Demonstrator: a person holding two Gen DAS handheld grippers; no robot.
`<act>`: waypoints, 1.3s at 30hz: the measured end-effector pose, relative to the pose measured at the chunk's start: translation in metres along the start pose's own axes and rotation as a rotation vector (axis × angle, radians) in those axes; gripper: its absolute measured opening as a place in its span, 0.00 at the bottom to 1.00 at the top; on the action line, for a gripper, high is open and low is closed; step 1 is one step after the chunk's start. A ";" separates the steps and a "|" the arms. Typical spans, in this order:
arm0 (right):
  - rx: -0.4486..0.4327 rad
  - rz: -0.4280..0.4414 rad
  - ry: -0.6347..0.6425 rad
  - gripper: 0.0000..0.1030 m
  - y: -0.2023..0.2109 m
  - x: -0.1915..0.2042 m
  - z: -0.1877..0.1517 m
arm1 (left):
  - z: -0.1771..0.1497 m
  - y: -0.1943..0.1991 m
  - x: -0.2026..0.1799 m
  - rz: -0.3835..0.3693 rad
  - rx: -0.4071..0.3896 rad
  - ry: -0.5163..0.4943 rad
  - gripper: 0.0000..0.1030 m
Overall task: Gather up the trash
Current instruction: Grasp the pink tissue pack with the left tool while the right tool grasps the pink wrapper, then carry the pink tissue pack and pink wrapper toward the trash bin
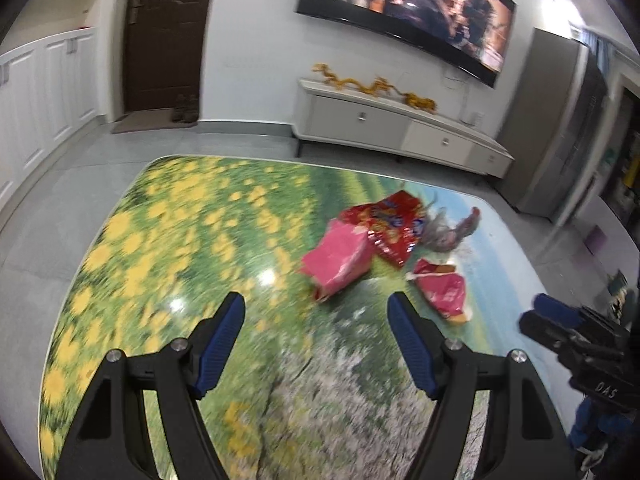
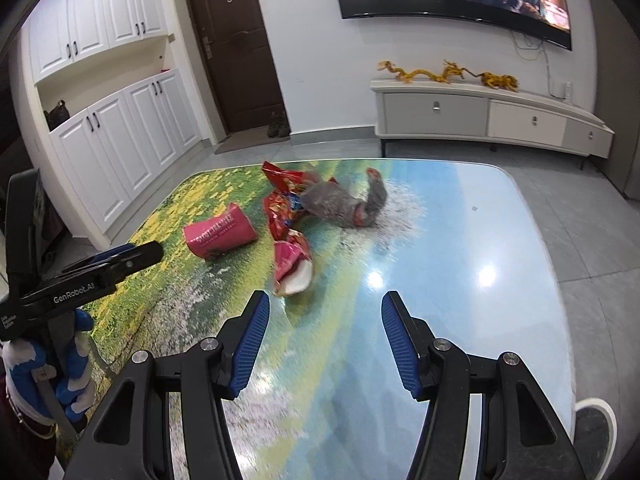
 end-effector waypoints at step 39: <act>0.110 0.128 -0.008 0.27 -0.027 0.012 -0.021 | -0.028 -0.019 -0.049 -0.122 0.102 -0.151 0.26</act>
Point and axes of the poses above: each gripper's, at about its wrist camera, not at the fingertips, and y roughly against the way its jaws point, x to its left, z to its top, the point moved 10 cm from there along -y, roughly the way its jaws point, and after that the axes turned 7 degrees about -y, right-handed, at the moved point
